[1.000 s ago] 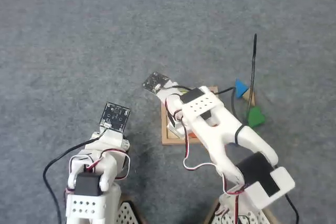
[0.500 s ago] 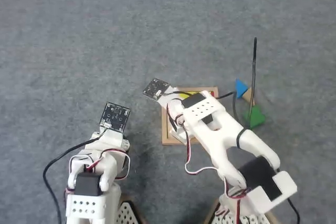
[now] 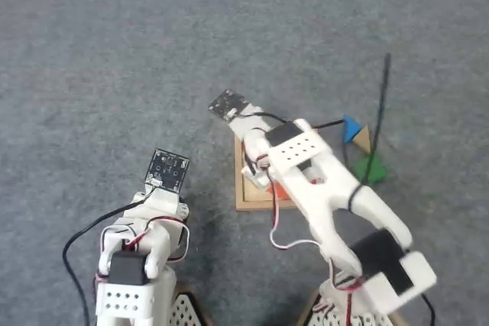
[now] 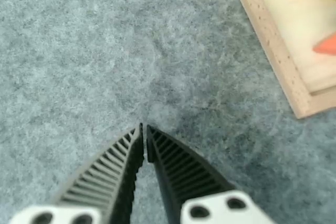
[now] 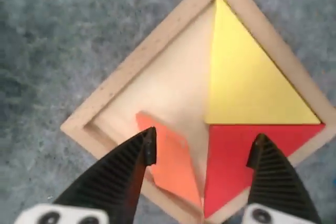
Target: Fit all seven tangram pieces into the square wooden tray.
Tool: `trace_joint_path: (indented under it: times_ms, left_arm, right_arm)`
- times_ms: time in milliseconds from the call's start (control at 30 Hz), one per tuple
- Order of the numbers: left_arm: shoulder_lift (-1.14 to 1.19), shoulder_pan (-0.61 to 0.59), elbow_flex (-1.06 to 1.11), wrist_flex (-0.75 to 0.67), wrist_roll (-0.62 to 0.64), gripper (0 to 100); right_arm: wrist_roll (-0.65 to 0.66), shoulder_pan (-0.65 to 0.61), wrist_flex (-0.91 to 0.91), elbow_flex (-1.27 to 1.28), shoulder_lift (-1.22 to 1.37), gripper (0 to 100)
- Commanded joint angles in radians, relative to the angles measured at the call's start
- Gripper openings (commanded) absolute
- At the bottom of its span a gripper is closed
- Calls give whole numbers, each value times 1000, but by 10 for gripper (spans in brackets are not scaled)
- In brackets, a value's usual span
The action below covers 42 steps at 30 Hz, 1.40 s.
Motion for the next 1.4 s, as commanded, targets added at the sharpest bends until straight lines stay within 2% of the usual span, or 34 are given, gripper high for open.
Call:
trace_joint_path:
  times_ms: [0, 167, 367, 600, 867, 1100, 1367]
  left_arm:
    - [-25, -5, -12, 5, 8, 13]
    - [-25, -5, -12, 5, 8, 13]
    - [-25, -5, -12, 5, 8, 13]
    - [-25, -5, -12, 5, 8, 13]
    - [-25, -5, -12, 5, 8, 13]
    - [-25, -5, -12, 5, 8, 13]
    - [-25, -5, -12, 5, 8, 13]
  right_arm:
    - [-9, 65, 12, 51, -119, 292]
    - [-8, 130, -22, 124, -122, 292]
    - [21, 96, -25, 192, -122, 292]
    - [20, 84, -119, 227, -56, 292]
    - [17, 76, -96, 55, 117, 292]
    - [-40, -38, -85, -15, 162, 292]
    - [-78, -62, -31, -238, 320, 292]
